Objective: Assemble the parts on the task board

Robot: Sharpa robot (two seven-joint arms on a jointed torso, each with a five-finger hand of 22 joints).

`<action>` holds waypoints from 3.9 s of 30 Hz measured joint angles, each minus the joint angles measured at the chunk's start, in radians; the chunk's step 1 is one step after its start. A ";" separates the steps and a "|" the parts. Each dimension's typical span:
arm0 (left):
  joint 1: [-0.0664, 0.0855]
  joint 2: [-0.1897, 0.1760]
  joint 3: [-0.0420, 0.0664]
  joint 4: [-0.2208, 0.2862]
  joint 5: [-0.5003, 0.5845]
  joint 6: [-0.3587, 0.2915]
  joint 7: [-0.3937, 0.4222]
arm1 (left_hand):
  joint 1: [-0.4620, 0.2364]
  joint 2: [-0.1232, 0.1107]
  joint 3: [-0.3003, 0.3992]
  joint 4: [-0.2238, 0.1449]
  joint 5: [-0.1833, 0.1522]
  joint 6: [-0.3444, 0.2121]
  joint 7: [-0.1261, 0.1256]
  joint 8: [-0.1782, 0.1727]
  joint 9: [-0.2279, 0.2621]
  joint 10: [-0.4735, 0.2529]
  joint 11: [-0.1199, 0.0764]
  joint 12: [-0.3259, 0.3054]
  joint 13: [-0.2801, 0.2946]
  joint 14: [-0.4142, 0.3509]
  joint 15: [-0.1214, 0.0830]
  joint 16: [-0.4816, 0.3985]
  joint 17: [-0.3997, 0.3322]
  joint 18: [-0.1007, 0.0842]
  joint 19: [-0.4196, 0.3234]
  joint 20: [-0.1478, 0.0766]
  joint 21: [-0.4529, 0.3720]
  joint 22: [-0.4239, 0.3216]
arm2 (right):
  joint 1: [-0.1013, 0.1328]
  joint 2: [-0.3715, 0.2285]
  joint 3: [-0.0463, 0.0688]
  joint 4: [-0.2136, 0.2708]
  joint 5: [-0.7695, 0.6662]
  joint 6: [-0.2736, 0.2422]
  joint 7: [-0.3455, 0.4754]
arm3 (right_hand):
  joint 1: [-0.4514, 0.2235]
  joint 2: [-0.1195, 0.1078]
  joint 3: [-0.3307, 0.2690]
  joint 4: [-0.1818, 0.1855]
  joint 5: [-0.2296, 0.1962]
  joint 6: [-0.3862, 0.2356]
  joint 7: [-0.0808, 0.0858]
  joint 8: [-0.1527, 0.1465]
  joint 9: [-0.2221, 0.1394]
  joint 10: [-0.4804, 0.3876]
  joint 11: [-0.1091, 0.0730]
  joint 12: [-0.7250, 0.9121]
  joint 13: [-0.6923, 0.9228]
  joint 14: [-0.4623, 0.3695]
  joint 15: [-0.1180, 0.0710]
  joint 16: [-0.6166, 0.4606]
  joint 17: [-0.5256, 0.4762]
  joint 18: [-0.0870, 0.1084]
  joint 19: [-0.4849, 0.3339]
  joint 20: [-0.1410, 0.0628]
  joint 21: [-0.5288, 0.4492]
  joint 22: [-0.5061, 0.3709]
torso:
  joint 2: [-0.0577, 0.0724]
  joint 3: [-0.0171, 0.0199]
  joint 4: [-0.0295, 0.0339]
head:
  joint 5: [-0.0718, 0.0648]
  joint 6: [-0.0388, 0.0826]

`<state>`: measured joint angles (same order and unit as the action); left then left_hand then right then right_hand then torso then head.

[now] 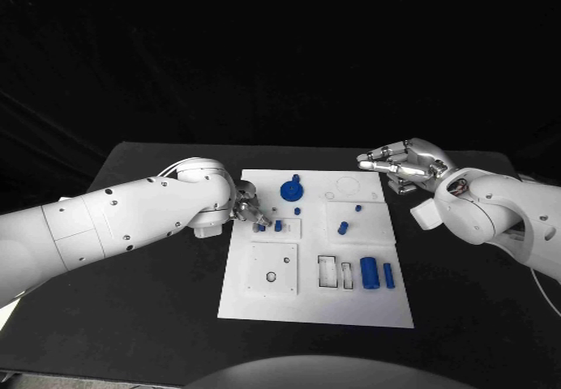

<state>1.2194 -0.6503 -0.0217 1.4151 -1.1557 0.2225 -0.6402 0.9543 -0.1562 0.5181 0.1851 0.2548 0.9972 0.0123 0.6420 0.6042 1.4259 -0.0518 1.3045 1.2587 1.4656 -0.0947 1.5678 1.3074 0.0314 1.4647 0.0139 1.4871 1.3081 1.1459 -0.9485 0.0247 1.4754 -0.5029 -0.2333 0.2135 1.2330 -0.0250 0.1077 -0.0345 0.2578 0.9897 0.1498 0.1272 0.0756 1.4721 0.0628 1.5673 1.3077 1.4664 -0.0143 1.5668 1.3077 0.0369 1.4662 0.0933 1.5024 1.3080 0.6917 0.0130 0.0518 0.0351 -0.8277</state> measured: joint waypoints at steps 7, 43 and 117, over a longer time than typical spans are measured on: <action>-0.001 -0.002 -0.001 0.001 0.000 -0.008 -0.002 | -0.020 -0.009 -0.087 0.037 -0.001 0.004 0.004 0.000 -0.004 0.000 0.000 0.000 0.002 0.000 0.000 0.000 0.000 0.000 0.000 0.000 0.000 0.000 | 0.000 0.001 0.000 -0.001 0.000 0.000 0.000 | 0.000 0.000 -0.003 -0.003 0.000 0.000 0.000 0.000 0.000 0.000 0.000 0.000 0.000 0.000 0.000 0.000 0.000 0.000 0.000 0.000 -0.004 0.000 | 0.000 -0.0001 0.0000 | 0.000 0.001; 0.003 -0.015 0.004 -0.023 0.168 -0.364 0.442 | 0.500 0.033 -0.369 -0.017 -0.067 -0.228 0.147 -0.222 -0.271 -0.574 0.146 -0.737 -0.773 -0.352 0.112 -0.697 -0.538 0.141 -0.322 0.112 -0.985 -0.698 | -0.001 0.008 0.000 -0.010 0.000 0.003 -0.004 | 0.000 0.000 -0.003 -0.003 0.000 0.000 0.000 0.000 0.000 0.000 0.000 0.000 0.000 0.000 0.000 0.000 0.000 0.000 0.000 0.000 -0.004 -0.001 | 0.000 -0.0005 0.0000 | -0.020 0.023; -0.020 0.191 -0.033 -0.191 -0.394 -0.257 0.541 | 0.539 0.028 -0.261 -0.028 -0.074 0.048 0.105 -0.459 -0.485 -0.318 0.111 -1.032 -1.157 0.000 0.068 -0.142 -0.026 0.078 0.000 0.054 -0.388 -0.181 | -0.002 0.028 0.000 -0.015 0.000 0.006 -0.002 | 0.000 0.000 -0.003 -0.003 0.004 0.000 0.000 0.000 0.000 0.000 0.000 0.000 0.000 0.000 0.000 0.000 0.000 0.000 0.000 0.000 -0.004 0.000 | -0.001 -0.0003 0.0006 | -0.047 0.024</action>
<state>1.1989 -0.4592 -0.0548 1.2242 -1.5499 -0.0344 -0.0988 1.4932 -0.1278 0.2575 0.1571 0.1810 1.0453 0.1175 0.1827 0.1196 1.1080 0.0588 0.2728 0.1013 1.4657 -0.0268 1.4261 1.2810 0.1095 1.4649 0.0675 1.0987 1.1267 1.1438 -0.9209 0.0243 1.4605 -0.5028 -0.2277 0.2112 1.2331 -0.0249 0.1051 -0.0372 0.2615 0.9897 0.1498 0.1272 0.0756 1.4721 0.0627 1.5673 1.3075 1.4664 -0.0143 1.5668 1.3075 0.0369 1.4662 0.0933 1.4988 1.3075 0.6912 0.0128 0.0523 -0.0123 -0.8039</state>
